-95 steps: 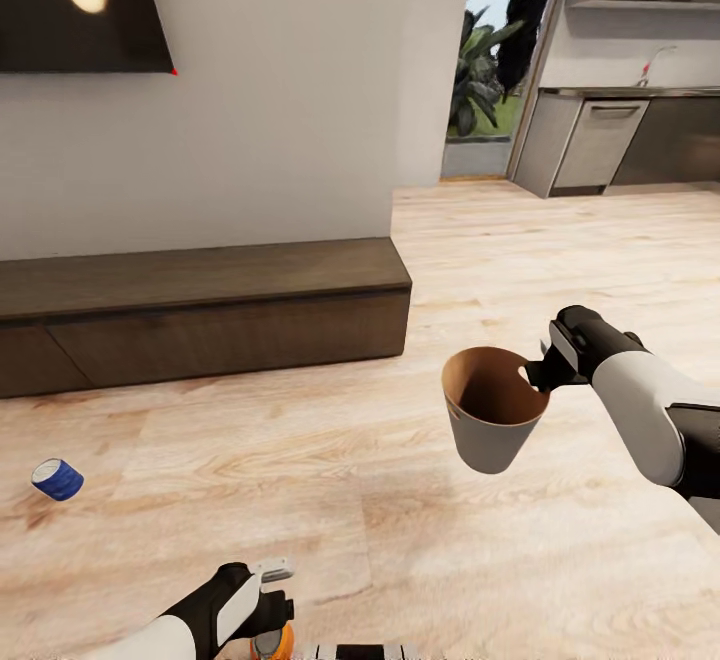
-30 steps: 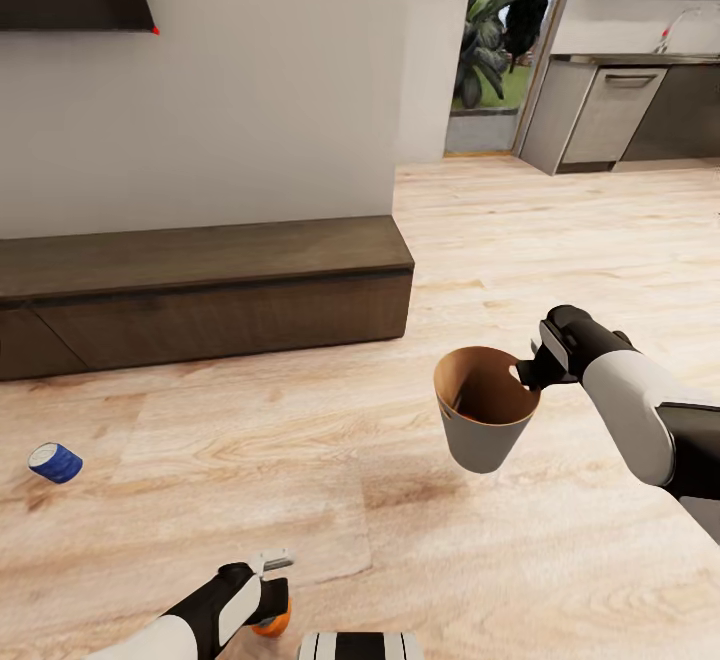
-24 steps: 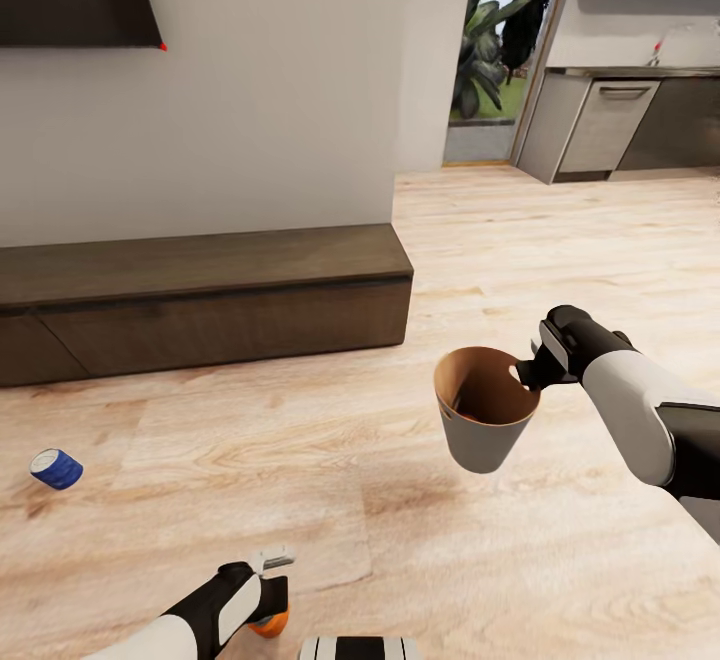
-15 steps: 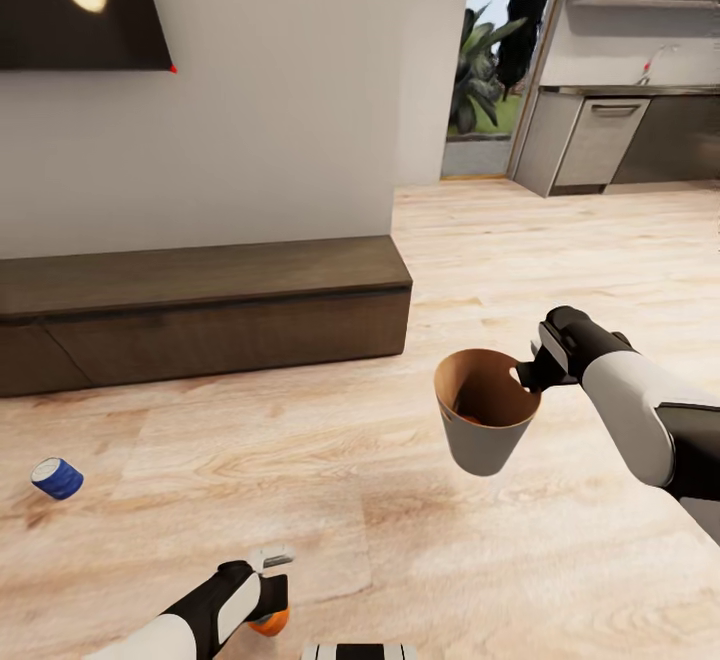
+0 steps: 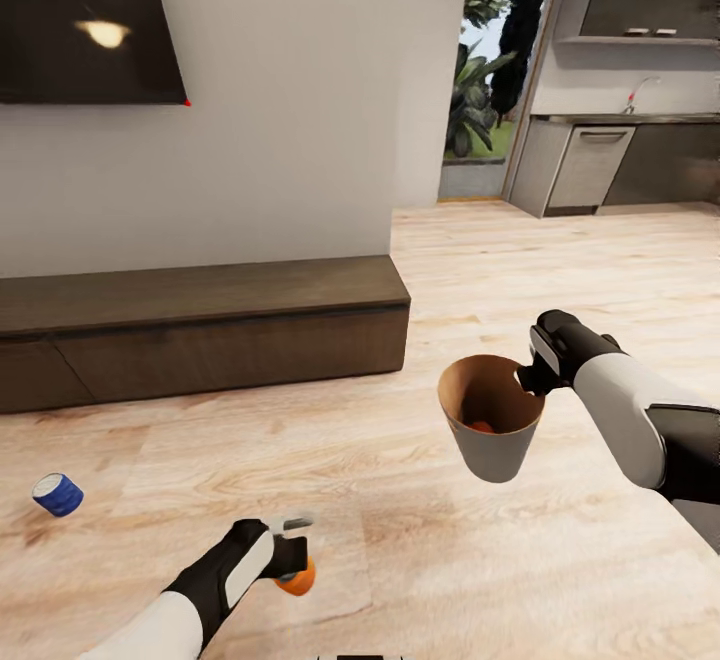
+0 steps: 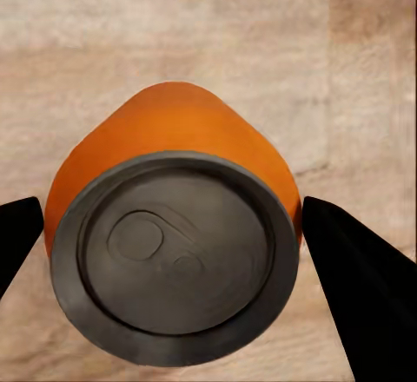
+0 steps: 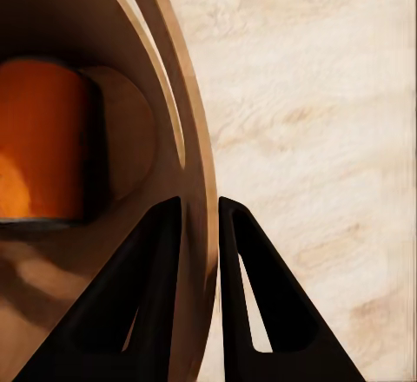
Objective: Put the three can of soda from the living room inside the tash can in the kitchen.
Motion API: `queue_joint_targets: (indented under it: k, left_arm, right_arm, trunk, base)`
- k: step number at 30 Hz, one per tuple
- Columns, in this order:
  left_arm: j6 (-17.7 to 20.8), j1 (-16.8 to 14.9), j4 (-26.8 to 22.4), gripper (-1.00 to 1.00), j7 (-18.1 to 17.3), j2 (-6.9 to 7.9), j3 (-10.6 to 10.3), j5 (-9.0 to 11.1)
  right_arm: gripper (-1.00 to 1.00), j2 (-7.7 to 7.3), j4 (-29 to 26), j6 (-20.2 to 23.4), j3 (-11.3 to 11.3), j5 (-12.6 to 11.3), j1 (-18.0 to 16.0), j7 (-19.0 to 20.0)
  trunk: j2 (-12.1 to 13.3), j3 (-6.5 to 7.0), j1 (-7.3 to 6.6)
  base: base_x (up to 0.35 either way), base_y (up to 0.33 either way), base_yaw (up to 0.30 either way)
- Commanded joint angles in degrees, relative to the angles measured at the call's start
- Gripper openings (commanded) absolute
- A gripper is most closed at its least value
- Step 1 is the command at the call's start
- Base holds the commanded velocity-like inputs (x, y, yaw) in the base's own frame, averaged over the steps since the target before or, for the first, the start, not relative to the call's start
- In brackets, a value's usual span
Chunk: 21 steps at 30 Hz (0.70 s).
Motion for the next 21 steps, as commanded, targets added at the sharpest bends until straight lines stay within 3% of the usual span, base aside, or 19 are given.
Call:
queue_joint_targets:
  k: [1,6,12,17,21]
  left_arm:
    - [2.43,0.02,-4.14,-1.00,0.16,0.04,0.01,-0.18]
    - [10.66,0.02,-15.90,-1.00,0.76,0.36,0.23,-0.16]
    - [20.50,0.01,-28.93,-1.00,5.21,0.63,0.39,0.11]
    - [25.26,0.01,-34.27,-1.00,6.38,0.69,0.47,0.28]
    - [27.33,-0.18,-37.34,-1.00,6.61,0.71,0.49,0.40]
  right_arm:
    - [-1.00,0.17,0.00,0.00,-0.62,-1.25,0.02,-0.20]
    - [-1.00,0.44,0.02,0.00,-0.66,-1.31,0.17,-0.92]
    - [-1.00,0.53,0.10,0.00,-0.71,-1.28,1.26,-1.17]
    - [-1.00,0.94,0.11,0.00,-0.70,-1.22,4.01,-2.42]
    - [-1.00,1.66,0.24,-1.32,-0.70,-1.46,7.16,-8.31]
  trunk:
    - [0.02,0.23,-0.02]
    - [0.09,1.33,-0.15]
    - [0.17,2.66,-0.31]
    - [0.23,3.77,-0.43]
    - [0.29,4.66,-0.54]
  base:
    - [0.000,0.000,0.000]
    - [0.000,0.000,0.000]
    - [0.000,0.000,0.000]
    - [0.000,0.000,0.000]
    - [0.000,0.000,0.000]
